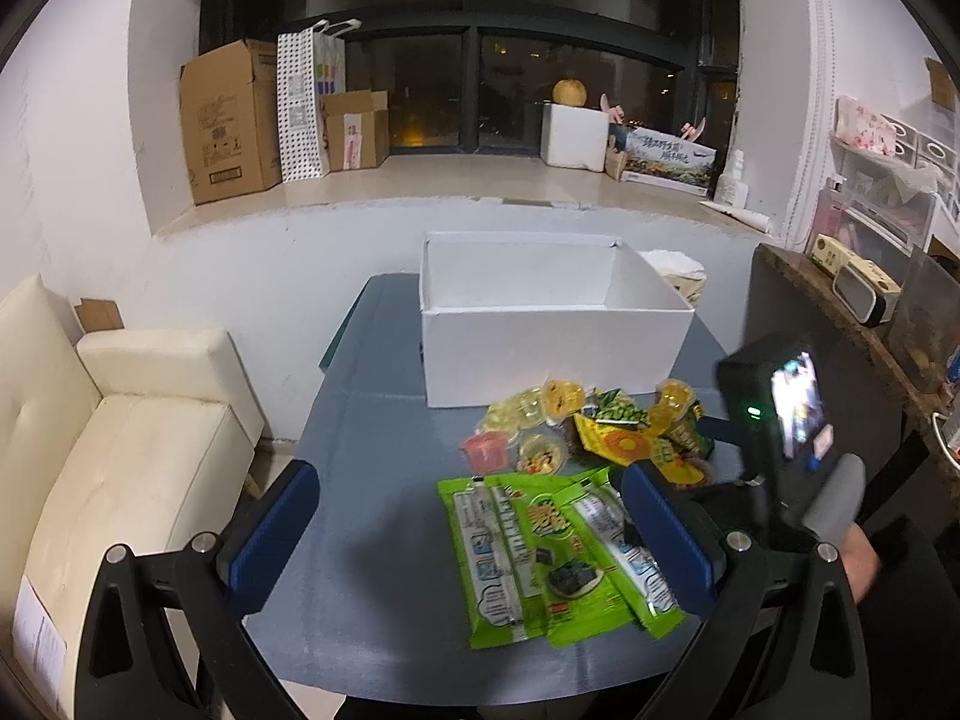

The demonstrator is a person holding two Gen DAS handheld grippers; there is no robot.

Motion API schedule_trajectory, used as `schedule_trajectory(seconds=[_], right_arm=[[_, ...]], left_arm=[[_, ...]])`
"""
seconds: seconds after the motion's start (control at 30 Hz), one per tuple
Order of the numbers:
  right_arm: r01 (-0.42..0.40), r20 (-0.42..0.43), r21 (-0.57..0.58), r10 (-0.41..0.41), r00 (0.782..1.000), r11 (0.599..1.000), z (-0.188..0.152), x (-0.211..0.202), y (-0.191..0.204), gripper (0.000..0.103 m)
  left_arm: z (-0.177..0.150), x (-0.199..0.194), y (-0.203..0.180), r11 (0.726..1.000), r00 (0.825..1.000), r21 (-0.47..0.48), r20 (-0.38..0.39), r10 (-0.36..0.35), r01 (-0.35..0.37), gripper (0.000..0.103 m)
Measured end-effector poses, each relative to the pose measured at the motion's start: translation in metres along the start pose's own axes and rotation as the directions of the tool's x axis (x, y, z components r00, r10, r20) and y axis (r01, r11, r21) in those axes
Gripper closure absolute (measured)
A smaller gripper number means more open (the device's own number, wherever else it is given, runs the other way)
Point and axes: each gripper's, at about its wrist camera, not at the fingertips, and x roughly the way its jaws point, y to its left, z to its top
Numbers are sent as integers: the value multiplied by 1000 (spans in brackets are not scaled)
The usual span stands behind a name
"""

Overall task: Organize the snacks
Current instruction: 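Grasp the yellow sunflower-seed bag with the right gripper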

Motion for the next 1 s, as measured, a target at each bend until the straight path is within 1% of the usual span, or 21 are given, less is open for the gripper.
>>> schedule_trajectory(seconds=[0.07,0.13,0.17,0.23,0.27,0.3,0.33,0.4,0.5,0.53,0.67,0.77,0.8,0.83,0.93,1.0], right_arm=[[38,-26,-18,-38,999,999,2,13,1,16],[73,-52,-39,-75,996,997,2,26,1,16],[87,-57,-51,-90,994,995,2,31,1,19],[110,-60,-55,-113,992,992,2,38,-2,21],[111,-68,-28,-113,991,993,1,40,-7,27],[104,-78,-3,-104,991,995,2,41,-12,37],[112,-100,18,-109,989,994,2,44,-18,40],[126,-131,25,-122,984,992,3,51,-24,52],[96,-128,55,-88,988,994,3,46,-32,56],[76,-114,66,-68,991,995,3,41,-34,56],[37,-70,95,-31,997,995,1,21,-39,59],[11,-29,112,-7,1000,994,0,3,-39,60],[-1,-15,120,2,1000,993,2,4,-34,60],[-17,1,130,17,1000,991,2,-3,-34,60],[-62,56,154,54,997,986,-1,-30,-33,60],[-76,84,153,64,994,985,-3,-45,-32,60]], left_arm=[[-3,3,4,1000,1000,-6,-10,3,-3,0],[-5,6,7,1000,1000,-10,-18,6,-6,0],[-7,7,8,1000,1000,-11,-21,7,-7,0],[-9,9,9,1000,1000,-11,-25,7,-7,0],[-10,9,10,1000,1000,-12,-26,7,-7,0],[-11,9,10,1000,1000,-13,-27,6,-6,0],[-12,10,11,1000,1000,-14,-28,3,-4,0],[-12,12,10,1000,999,-14,-33,3,-3,0],[-13,13,9,1000,999,-10,-35,0,-1,0],[-13,14,9,1000,999,-10,-36,1,-1,0],[-15,22,9,1000,999,-15,-51,1,-2,0],[-19,28,8,1000,998,-17,-62,-19,18,0],[-22,32,8,999,997,-20,-68,-29,27,0],[-24,36,8,999,997,-23,-73,-37,36,0],[-37,57,10,998,992,-39,-109,-61,57,0],[-49,78,12,997,984,-56,-165,-59,51,0]])
